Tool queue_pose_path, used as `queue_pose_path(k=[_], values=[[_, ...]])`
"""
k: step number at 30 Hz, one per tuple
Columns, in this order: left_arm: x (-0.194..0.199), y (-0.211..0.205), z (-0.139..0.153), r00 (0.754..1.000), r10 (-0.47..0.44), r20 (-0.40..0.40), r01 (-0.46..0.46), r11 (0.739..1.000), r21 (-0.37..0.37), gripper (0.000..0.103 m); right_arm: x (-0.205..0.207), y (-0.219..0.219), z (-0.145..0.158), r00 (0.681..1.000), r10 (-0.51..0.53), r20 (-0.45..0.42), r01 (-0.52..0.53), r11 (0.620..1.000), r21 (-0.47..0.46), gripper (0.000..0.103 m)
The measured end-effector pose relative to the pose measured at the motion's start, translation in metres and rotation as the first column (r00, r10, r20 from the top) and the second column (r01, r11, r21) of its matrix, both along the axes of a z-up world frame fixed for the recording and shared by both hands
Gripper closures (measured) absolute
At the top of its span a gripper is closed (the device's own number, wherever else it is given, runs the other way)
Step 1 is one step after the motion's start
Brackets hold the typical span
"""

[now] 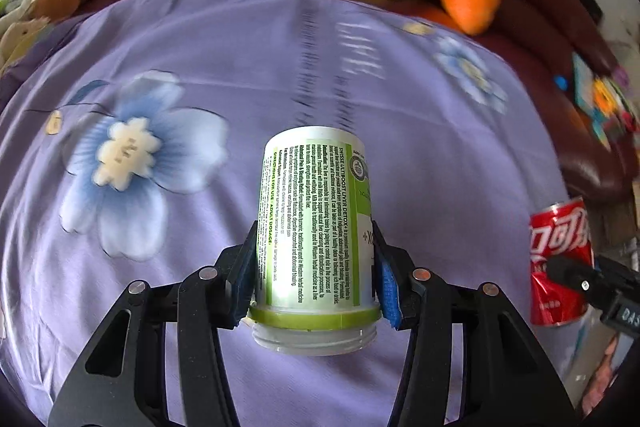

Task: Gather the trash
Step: 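Lift the yogurt cup and cola can and carry them over the teal bin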

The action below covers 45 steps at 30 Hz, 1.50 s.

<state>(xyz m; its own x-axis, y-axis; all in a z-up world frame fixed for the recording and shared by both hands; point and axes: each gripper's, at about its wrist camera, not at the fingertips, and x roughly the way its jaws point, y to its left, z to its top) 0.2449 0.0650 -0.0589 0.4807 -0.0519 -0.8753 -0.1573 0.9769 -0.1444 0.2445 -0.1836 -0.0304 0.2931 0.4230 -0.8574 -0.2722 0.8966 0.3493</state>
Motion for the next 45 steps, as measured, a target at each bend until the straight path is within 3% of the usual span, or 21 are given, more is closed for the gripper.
queue_pose_path(k=[8,22,35,45], values=[[-0.042,-0.082,0.028,0.984,-0.175,0.036,0.176,0.984,-0.026,0.052,-0.064,-0.073,0.027,0.984,-0.171,0.041,0.17,0.985,0.034,0.061],[-0.087,-0.218,0.046,0.929,-0.368,0.035,0.368,0.93,0.001,0.052,-0.14,-0.196,0.041,0.942,-0.326,0.08,0.313,0.939,0.144,0.061],[-0.098,-0.346,0.035,0.825,-0.565,0.018,0.565,0.825,-0.017,0.052,-0.199,-0.316,0.035,0.844,-0.527,0.103,0.506,0.845,0.175,0.061],[-0.09,-0.419,-0.011,0.733,-0.677,-0.065,0.673,0.736,-0.074,0.052,-0.218,-0.378,0.003,0.74,-0.672,0.039,0.656,0.733,0.179,0.061]])
